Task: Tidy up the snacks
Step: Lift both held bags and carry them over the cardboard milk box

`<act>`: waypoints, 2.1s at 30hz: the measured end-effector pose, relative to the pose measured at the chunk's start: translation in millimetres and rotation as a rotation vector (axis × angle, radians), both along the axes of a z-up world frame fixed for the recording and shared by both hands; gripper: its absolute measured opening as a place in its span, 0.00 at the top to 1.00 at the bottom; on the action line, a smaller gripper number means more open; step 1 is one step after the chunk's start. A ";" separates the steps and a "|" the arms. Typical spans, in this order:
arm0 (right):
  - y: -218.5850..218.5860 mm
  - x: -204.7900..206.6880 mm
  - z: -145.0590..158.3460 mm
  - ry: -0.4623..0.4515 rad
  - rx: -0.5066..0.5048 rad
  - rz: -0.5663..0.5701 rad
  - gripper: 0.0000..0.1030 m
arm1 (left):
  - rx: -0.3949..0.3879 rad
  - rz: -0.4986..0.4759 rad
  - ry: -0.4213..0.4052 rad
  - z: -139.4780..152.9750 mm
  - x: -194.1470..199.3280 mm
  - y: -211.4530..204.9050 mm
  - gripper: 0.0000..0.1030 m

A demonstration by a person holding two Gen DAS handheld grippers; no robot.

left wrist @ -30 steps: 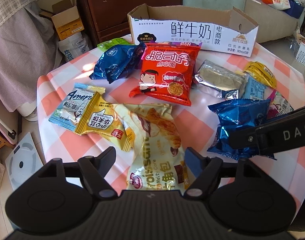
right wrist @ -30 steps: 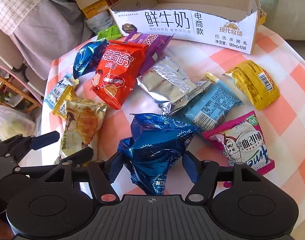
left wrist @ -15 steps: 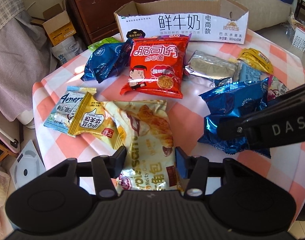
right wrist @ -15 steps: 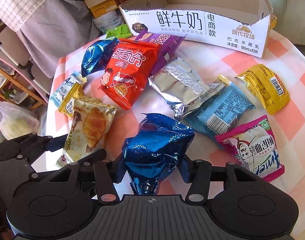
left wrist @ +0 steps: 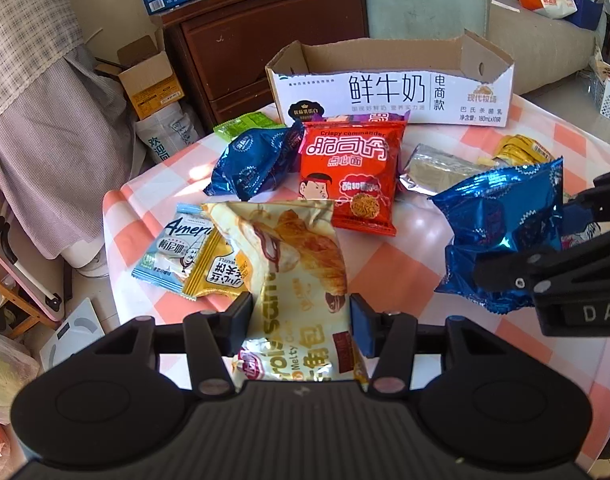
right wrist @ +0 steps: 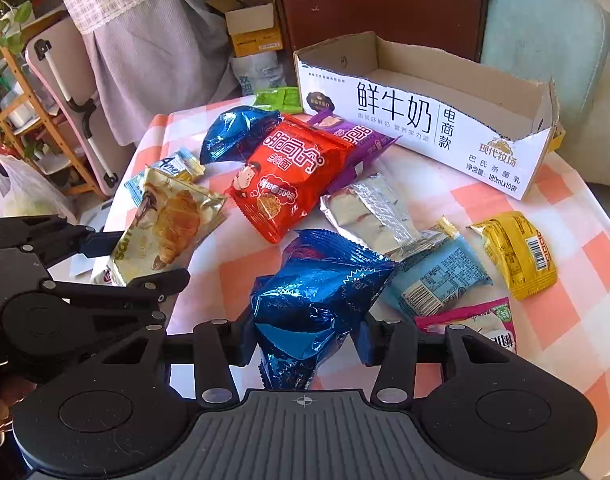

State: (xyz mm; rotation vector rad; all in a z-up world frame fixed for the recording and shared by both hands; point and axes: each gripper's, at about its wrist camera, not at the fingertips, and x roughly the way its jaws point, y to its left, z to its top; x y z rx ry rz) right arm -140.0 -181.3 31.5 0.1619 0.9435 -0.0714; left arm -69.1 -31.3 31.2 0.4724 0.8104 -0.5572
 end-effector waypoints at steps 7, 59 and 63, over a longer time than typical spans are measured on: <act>4.8 -2.3 8.4 -0.058 -0.063 0.019 0.55 | -0.019 0.008 -0.087 11.4 -2.3 -5.5 0.51; -120.4 79.1 57.2 -0.309 -0.150 -0.340 0.55 | -0.229 0.139 -0.237 60.1 115.3 -109.3 0.51; -127.4 94.7 52.4 -0.307 -0.145 -0.391 0.55 | -0.255 0.144 -0.228 61.7 135.1 -125.6 0.51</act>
